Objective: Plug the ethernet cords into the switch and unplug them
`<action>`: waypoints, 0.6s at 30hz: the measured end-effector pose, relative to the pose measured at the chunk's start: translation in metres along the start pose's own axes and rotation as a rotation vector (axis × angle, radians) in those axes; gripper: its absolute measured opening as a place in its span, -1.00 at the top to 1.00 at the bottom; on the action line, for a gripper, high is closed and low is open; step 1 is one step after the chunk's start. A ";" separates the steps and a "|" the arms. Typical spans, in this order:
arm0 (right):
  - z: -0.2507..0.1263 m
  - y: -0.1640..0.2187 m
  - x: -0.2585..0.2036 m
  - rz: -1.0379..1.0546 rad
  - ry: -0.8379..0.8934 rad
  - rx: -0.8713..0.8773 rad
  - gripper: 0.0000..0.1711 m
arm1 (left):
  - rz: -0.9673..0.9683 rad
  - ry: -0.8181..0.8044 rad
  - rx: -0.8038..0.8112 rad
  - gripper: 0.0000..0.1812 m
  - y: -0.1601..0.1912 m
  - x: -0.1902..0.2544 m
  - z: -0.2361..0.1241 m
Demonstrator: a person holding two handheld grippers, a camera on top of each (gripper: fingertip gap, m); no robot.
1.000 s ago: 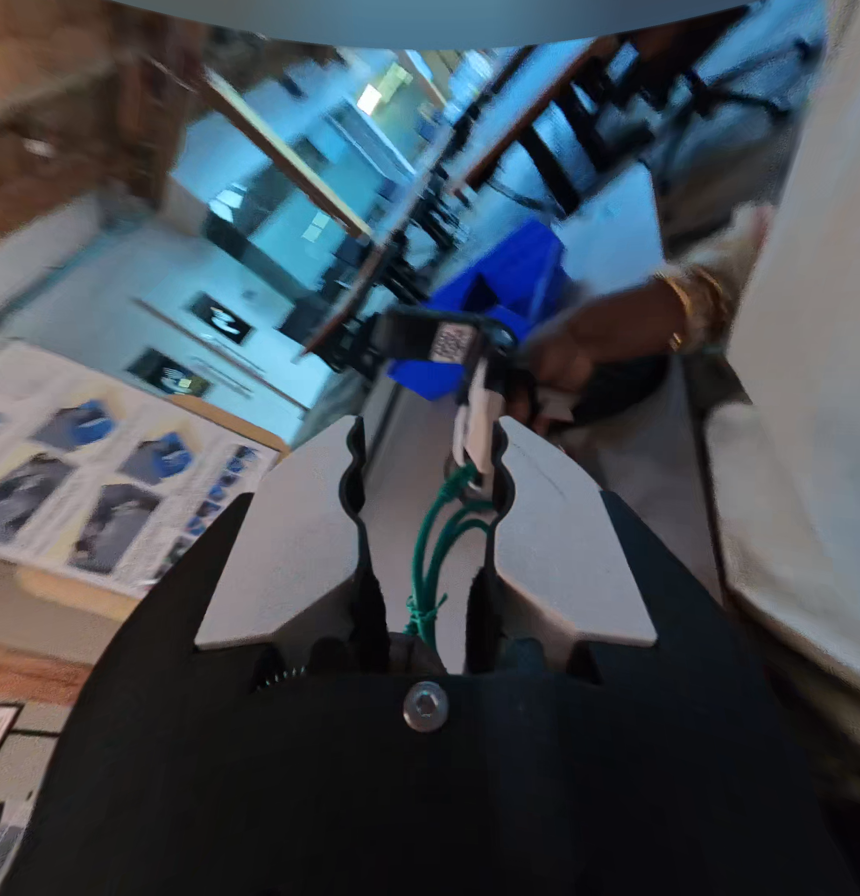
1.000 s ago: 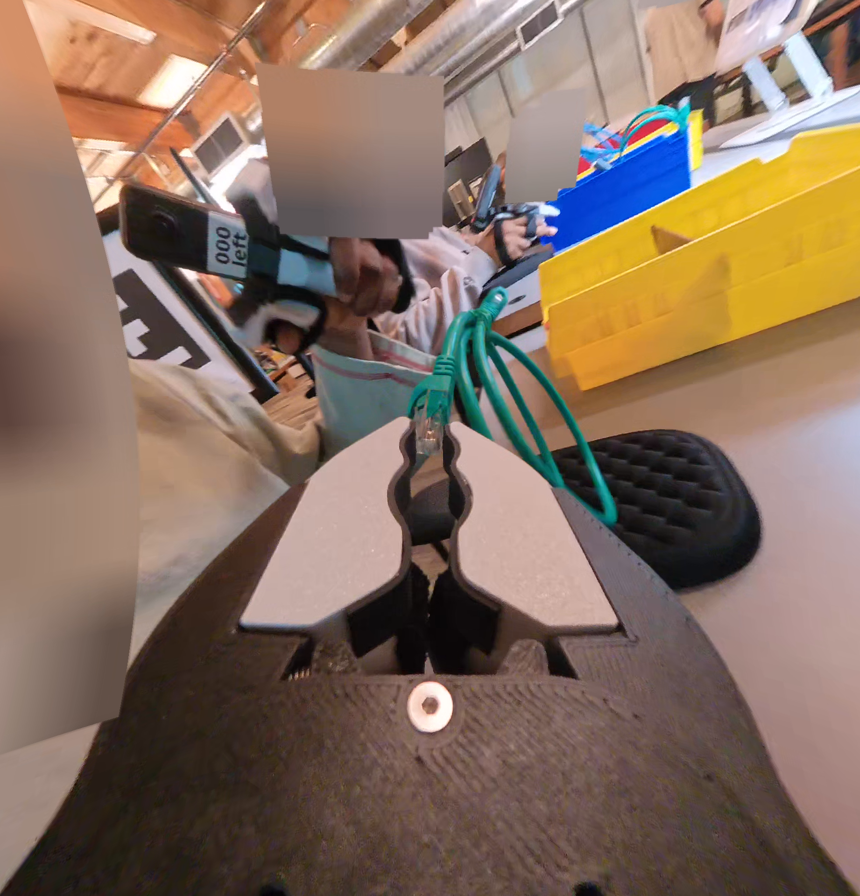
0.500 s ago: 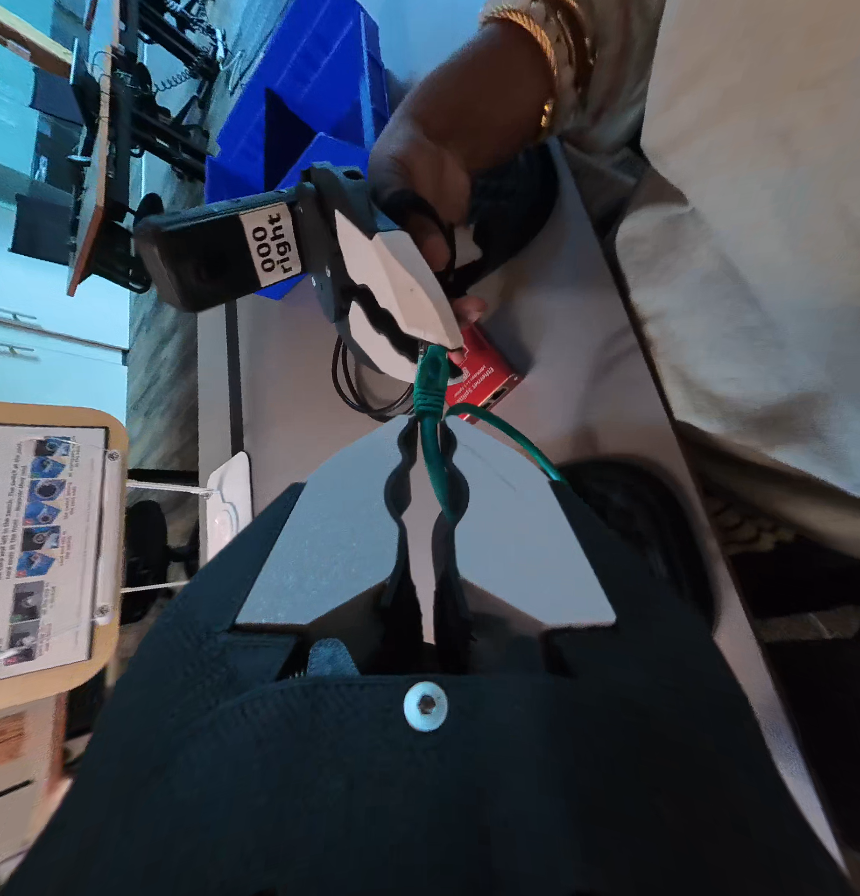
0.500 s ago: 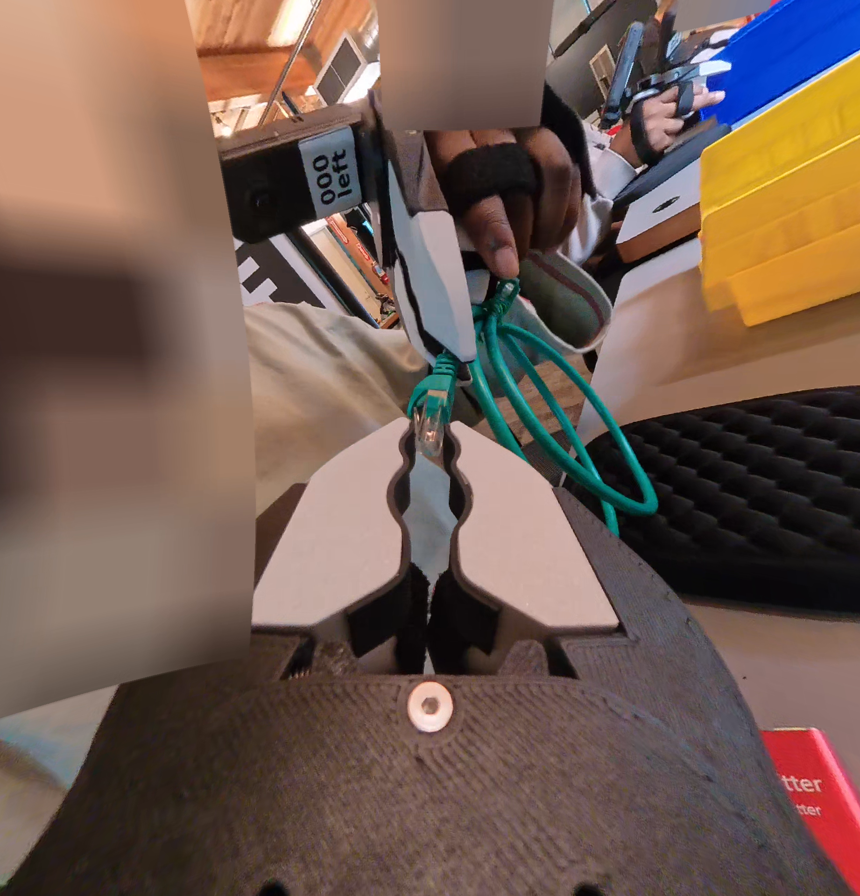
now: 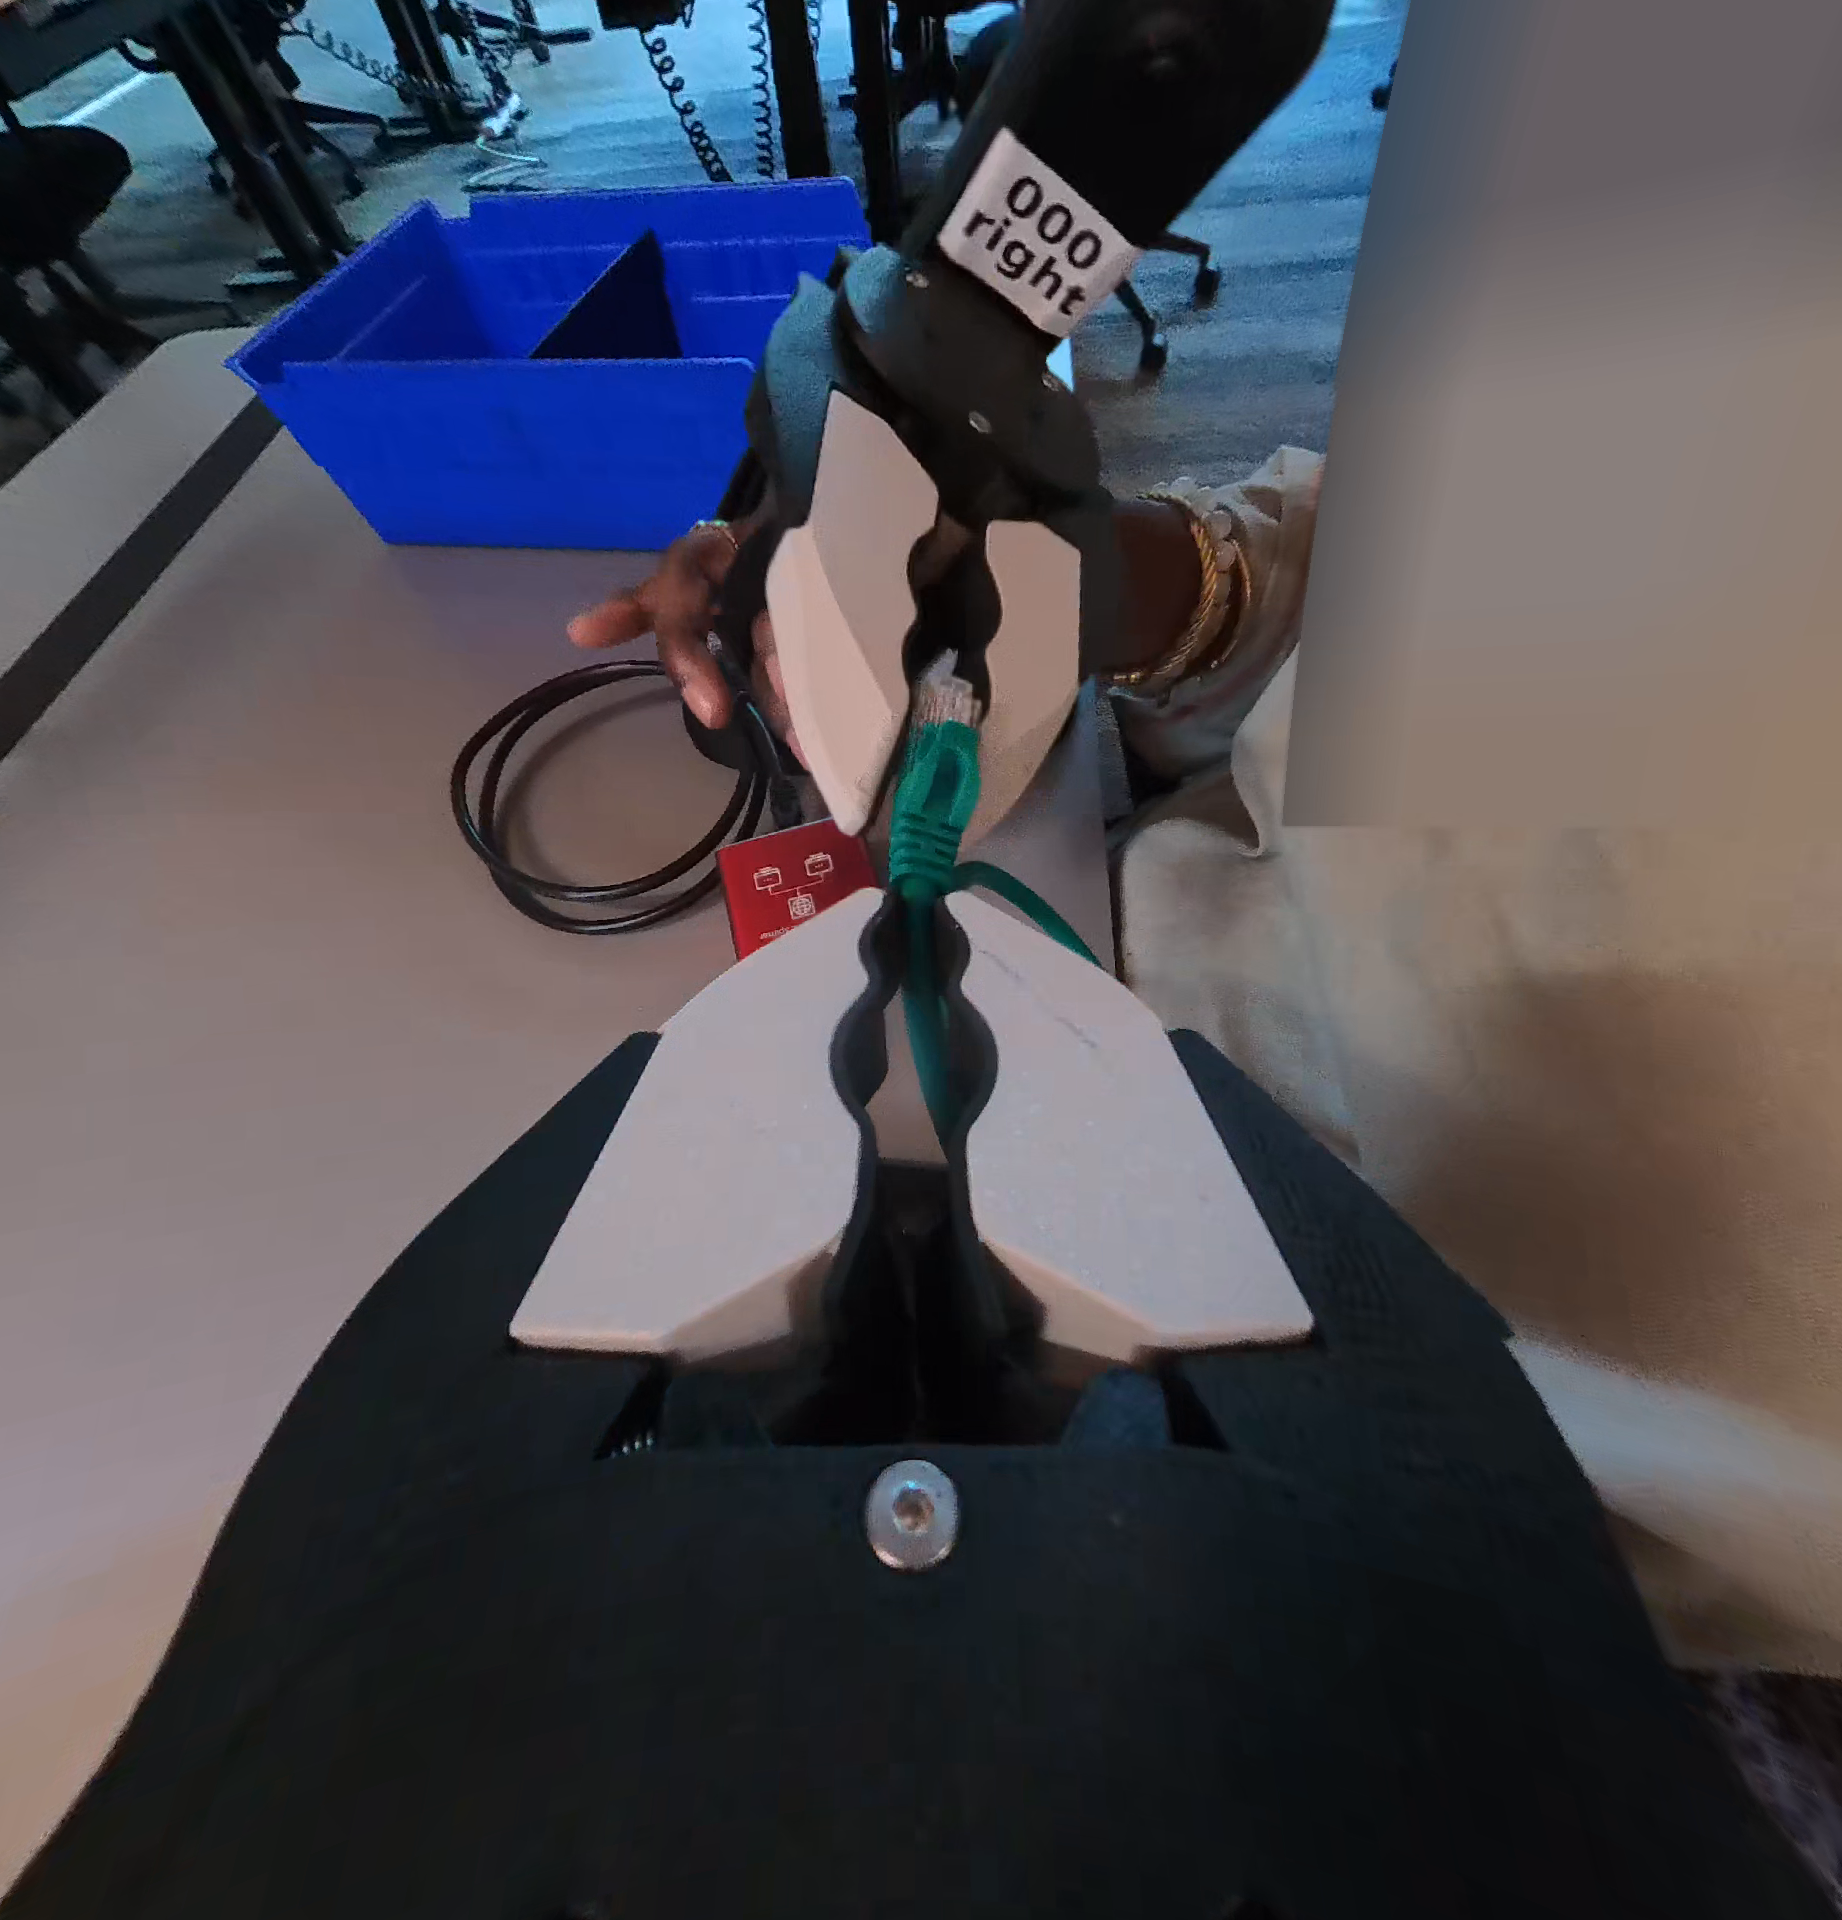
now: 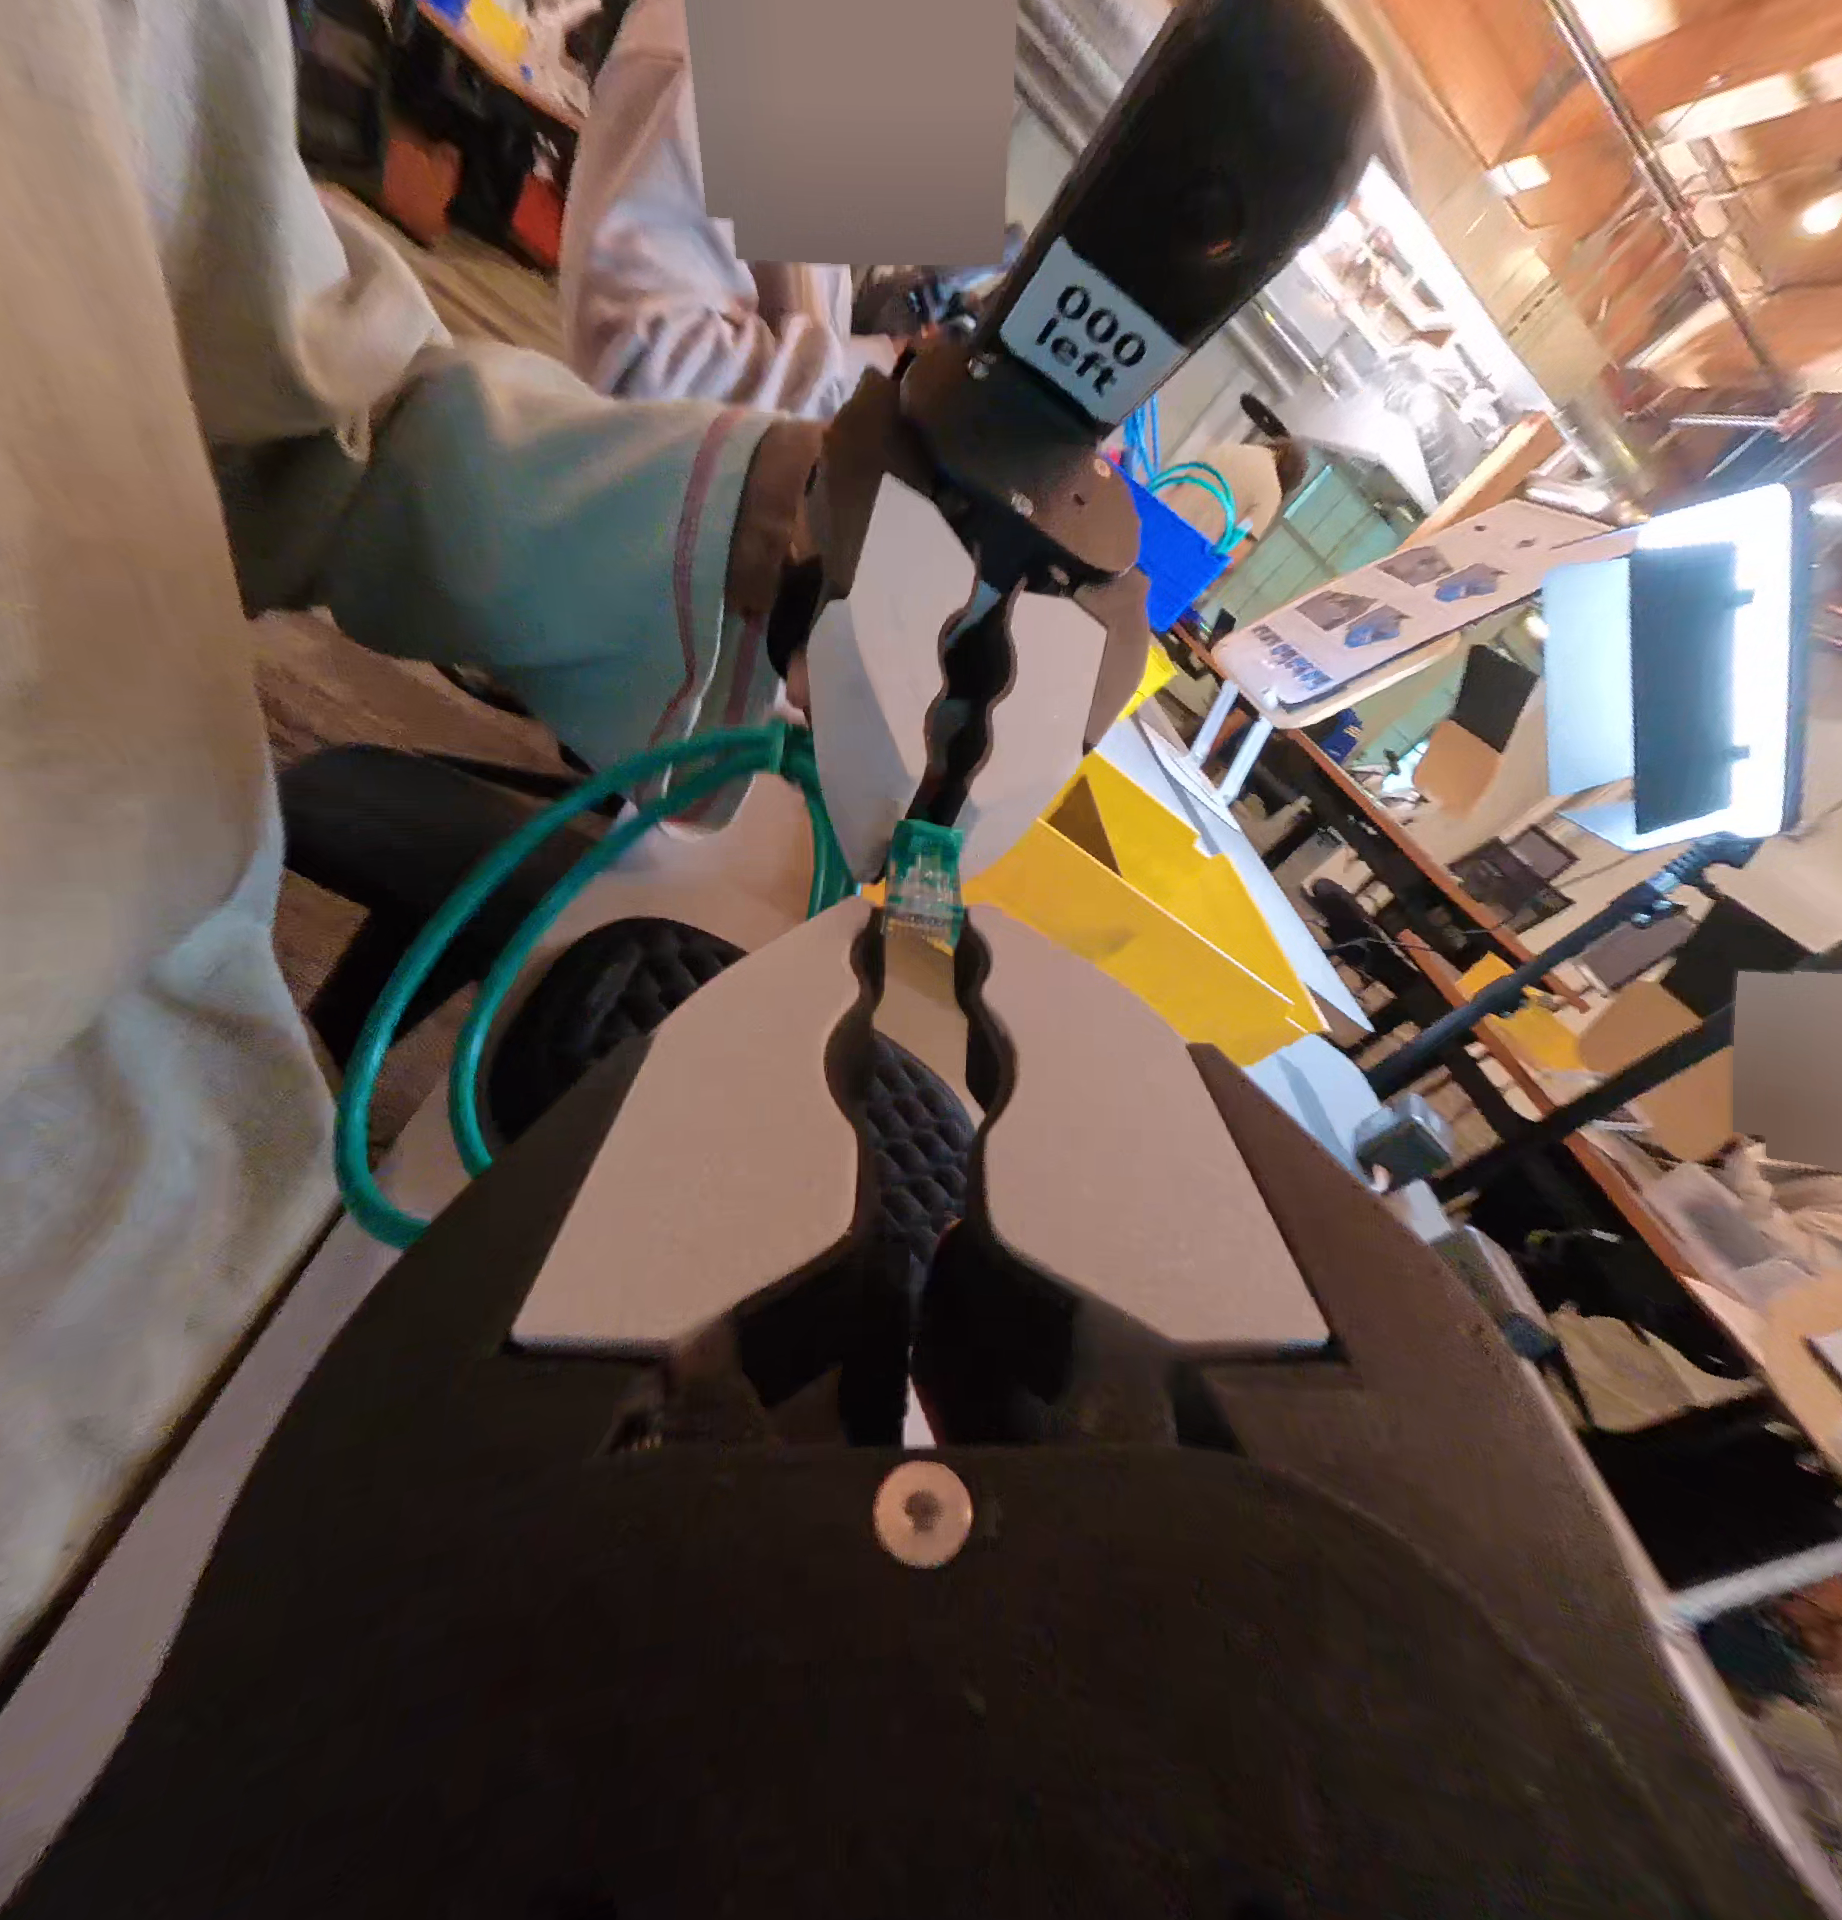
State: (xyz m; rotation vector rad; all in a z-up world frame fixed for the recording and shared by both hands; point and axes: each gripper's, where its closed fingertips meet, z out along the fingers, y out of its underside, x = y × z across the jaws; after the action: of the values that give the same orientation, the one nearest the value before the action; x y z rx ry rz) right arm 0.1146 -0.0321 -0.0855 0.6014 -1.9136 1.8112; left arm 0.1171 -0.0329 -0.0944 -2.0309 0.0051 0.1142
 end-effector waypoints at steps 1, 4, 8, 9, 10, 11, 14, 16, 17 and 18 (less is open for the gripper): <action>0.000 0.001 -0.002 0.052 -0.029 0.014 0.85 | 0.005 -0.007 0.001 0.94 0.002 0.001 0.002; -0.002 0.005 -0.008 0.184 -0.097 0.059 0.85 | 0.020 -0.019 0.012 0.92 0.007 0.003 0.007; -0.003 0.013 -0.016 0.250 -0.144 0.060 0.83 | 0.001 -0.048 -0.024 0.93 0.020 0.002 0.014; -0.003 0.012 -0.015 0.253 -0.131 0.067 0.69 | -0.006 -0.047 -0.029 0.93 0.023 0.002 0.015; -0.004 0.012 -0.014 0.248 -0.122 0.065 0.62 | -0.018 -0.047 -0.032 0.93 0.025 0.002 0.016; -0.004 0.013 -0.016 0.235 -0.123 0.047 0.62 | -0.030 -0.046 -0.026 0.93 0.026 0.002 0.016; -0.002 0.019 -0.016 0.192 -0.111 -0.003 0.80 | -0.058 -0.039 -0.015 0.93 0.029 0.001 0.018; -0.002 0.021 -0.018 0.206 -0.126 -0.008 0.85 | -0.055 -0.041 -0.017 0.93 0.031 0.001 0.019; -0.003 0.022 -0.020 0.218 -0.138 -0.005 0.85 | -0.056 -0.035 -0.012 0.93 0.032 0.002 0.020; -0.003 0.021 -0.022 0.226 -0.149 0.008 0.85 | -0.051 -0.022 -0.001 0.93 0.032 0.005 0.021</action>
State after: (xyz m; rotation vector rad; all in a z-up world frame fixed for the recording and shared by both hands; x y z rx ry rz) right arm 0.1196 -0.0272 -0.1154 0.5551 -2.1495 1.9607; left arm 0.1184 -0.0285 -0.1322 -2.0293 -0.0606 0.1039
